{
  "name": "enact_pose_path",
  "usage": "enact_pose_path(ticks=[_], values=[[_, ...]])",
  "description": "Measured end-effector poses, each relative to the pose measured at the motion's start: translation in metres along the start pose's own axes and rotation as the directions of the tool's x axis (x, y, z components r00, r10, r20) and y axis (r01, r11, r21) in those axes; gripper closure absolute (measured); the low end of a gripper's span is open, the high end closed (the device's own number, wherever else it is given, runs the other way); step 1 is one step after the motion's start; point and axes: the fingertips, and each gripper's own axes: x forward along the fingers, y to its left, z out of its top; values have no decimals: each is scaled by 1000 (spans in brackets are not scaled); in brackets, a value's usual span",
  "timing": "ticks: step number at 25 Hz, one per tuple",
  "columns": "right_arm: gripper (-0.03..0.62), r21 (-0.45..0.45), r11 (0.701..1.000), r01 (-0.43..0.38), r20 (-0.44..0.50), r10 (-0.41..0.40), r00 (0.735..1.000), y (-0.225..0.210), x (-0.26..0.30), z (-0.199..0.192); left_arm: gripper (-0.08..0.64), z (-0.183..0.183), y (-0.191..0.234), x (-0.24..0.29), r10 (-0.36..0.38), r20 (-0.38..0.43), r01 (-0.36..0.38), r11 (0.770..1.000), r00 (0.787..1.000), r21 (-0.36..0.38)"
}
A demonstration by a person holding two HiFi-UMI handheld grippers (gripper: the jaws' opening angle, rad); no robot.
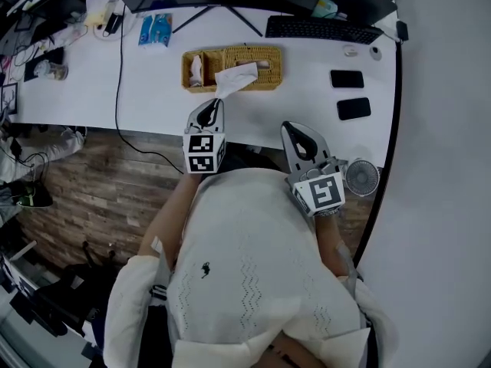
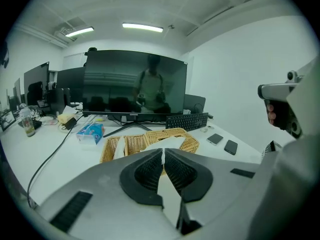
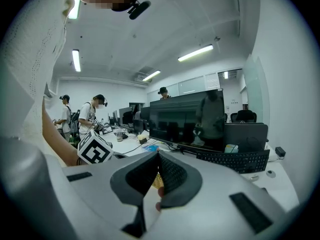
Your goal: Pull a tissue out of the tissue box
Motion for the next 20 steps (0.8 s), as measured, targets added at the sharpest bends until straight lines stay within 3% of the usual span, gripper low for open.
enact_pose_path(ticks=[20], values=[[591,-23,998,-61,-22,61,998,24,20,5,541,21,6,-60,-2,121,12,997,993,-82]])
